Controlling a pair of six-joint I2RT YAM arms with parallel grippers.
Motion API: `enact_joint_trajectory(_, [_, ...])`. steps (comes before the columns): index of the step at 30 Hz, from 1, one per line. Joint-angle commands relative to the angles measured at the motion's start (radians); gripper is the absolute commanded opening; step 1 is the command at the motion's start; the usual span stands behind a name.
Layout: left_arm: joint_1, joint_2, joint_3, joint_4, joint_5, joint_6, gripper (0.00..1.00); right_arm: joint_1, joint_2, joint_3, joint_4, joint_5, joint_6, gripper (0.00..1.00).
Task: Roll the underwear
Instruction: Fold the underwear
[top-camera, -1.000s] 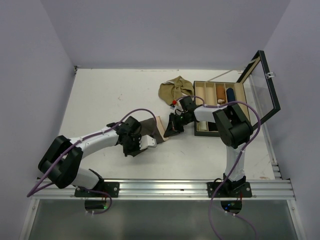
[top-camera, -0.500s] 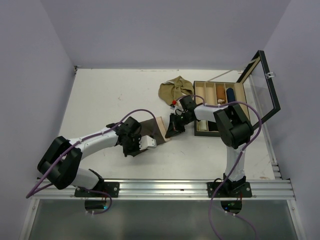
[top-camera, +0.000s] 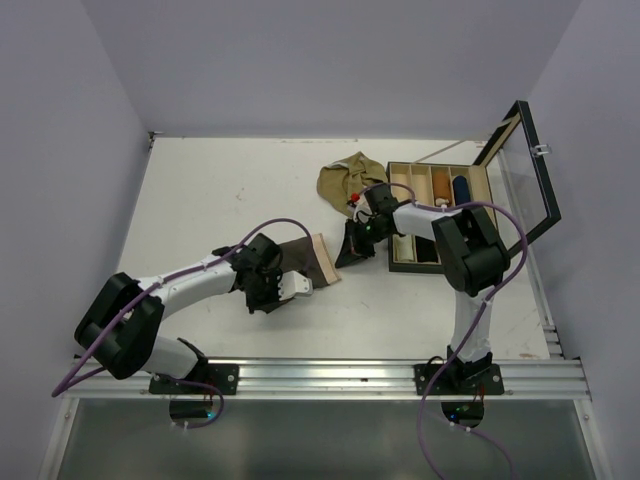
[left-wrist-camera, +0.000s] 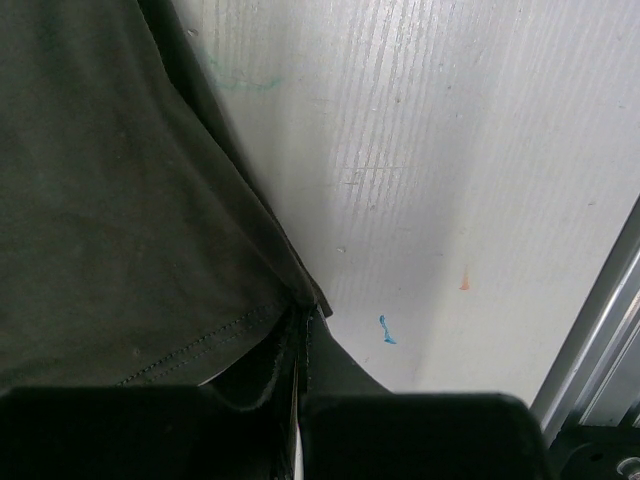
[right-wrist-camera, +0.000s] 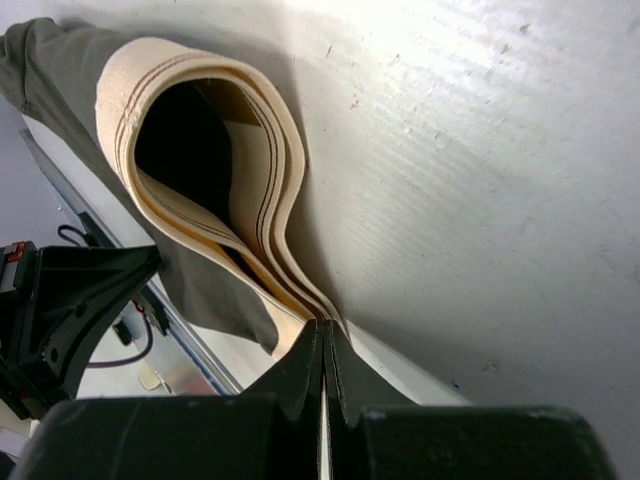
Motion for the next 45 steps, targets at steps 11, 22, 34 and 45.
enact_joint_trajectory(11, [0.000,0.084,-0.073,0.018,-0.079,0.050,0.00,-0.003,-0.089,-0.006,-0.016,-0.007,0.016,0.15])
enact_joint_trajectory(22, [0.000,0.090,-0.068,0.016,-0.073,0.047,0.00,0.029,-0.091,-0.032,-0.017,-0.001,0.019,0.26])
enact_joint_trajectory(34, [0.000,0.084,-0.065,0.012,-0.070,0.049,0.00,0.063,-0.054,-0.004,-0.082,0.094,-0.014,0.26])
enact_joint_trajectory(45, [0.000,0.082,-0.068,0.012,-0.068,0.047,0.00,0.064,-0.071,-0.013,-0.074,0.109,-0.019,0.24])
